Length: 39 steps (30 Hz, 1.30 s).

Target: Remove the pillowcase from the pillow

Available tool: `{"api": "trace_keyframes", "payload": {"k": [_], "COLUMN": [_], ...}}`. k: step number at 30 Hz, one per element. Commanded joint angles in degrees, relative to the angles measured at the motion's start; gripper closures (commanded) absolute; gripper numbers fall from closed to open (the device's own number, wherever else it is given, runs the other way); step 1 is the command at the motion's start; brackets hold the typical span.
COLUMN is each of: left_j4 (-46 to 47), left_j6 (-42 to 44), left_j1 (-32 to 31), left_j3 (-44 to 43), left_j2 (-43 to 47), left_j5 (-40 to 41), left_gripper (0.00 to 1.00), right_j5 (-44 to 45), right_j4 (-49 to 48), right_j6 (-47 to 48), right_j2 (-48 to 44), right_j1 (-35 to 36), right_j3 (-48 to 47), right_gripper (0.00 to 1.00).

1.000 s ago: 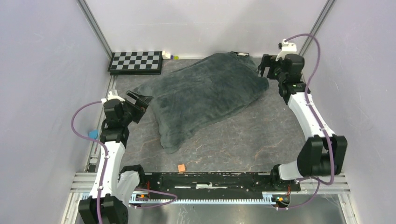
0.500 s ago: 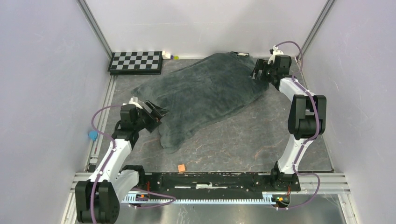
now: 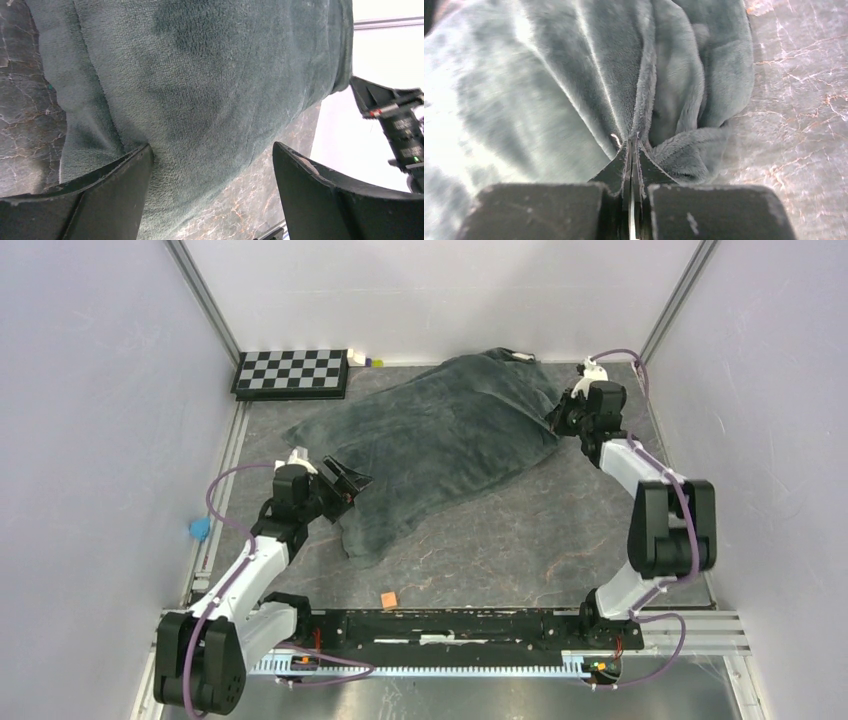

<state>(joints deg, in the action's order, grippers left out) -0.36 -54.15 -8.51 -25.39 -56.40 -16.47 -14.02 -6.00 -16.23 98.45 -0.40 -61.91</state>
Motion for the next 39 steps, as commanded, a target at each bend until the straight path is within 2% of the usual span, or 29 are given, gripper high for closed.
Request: {"api": "trace_keyframes", "payload": {"k": [1, 6, 12, 14, 17, 18, 19, 20, 22, 25, 30, 35, 39], "left_j4": [-1.5, -9.9, -14.9, -15.2, -15.2, -15.3, -15.7, -16.0, -16.0, -15.8, -11.7, -9.5, -9.5], "left_j6": [-0.1, 2.2, 5.1, 6.4, 9.2, 10.8, 12.0, 13.0, 14.2, 15.4, 16.9, 18.8, 20.2], "left_j1": [-0.9, -1.1, -1.8, -2.4, -5.6, -7.7, -10.0, -11.9, -15.2, -18.5, -21.6, -25.3, -29.3], "left_j3": [-3.0, -6.9, -10.8, -11.6, -13.9, -15.1, -16.5, -17.4, -19.0, -20.0, -18.2, -18.3, -20.5], "left_j2": [3.5, 7.2, 11.3, 10.9, 8.4, 7.2, 5.9, 4.9, 3.0, 1.5, 1.0, -1.1, -4.5], "left_j5": [2.7, 6.9, 8.2, 6.9, 4.9, 4.4, 4.4, 4.4, 4.2, 3.9, 2.8, 3.7, 6.7], "left_gripper": [0.07, 0.06, 0.06, 0.06, 0.08, 0.09, 0.09, 0.09, 0.09, 0.09, 0.10, 0.11, 0.12], "right_j5": [0.3, 3.5, 0.7, 1.2, -3.4, -5.3, -6.5, -6.5, -3.9, 5.0, 27.3, 37.2, 52.2], "right_j4": [-3.8, -4.1, -0.3, 0.0, 0.2, 1.0, 1.6, 1.8, 1.9, 5.7, 13.6, 16.1, 20.4], "right_j6": [0.6, 0.4, -0.4, -0.7, -0.8, -0.4, -0.1, -0.1, 0.5, 2.4, 3.0, 2.2, -1.2], "right_j2": [-14.8, -26.2, -32.7, -34.8, -34.0, -33.1, -32.7, -33.1, -35.7, -40.8, -46.7, -52.0, -55.2], "right_j1": [3.4, 13.4, 24.6, 30.1, 36.0, 37.3, 37.9, 38.0, 37.9, 37.9, 37.1, 35.2, 35.1], "right_j3": [8.3, 16.9, 19.1, 20.0, 19.7, 19.0, 19.0, 19.4, 21.4, 23.2, 26.8, 31.3, 33.7], "right_gripper": [1.00, 1.00, 1.00, 1.00, 1.00, 0.95, 0.84, 0.66, 0.53, 0.31, 0.17, 0.13, 0.02]}}
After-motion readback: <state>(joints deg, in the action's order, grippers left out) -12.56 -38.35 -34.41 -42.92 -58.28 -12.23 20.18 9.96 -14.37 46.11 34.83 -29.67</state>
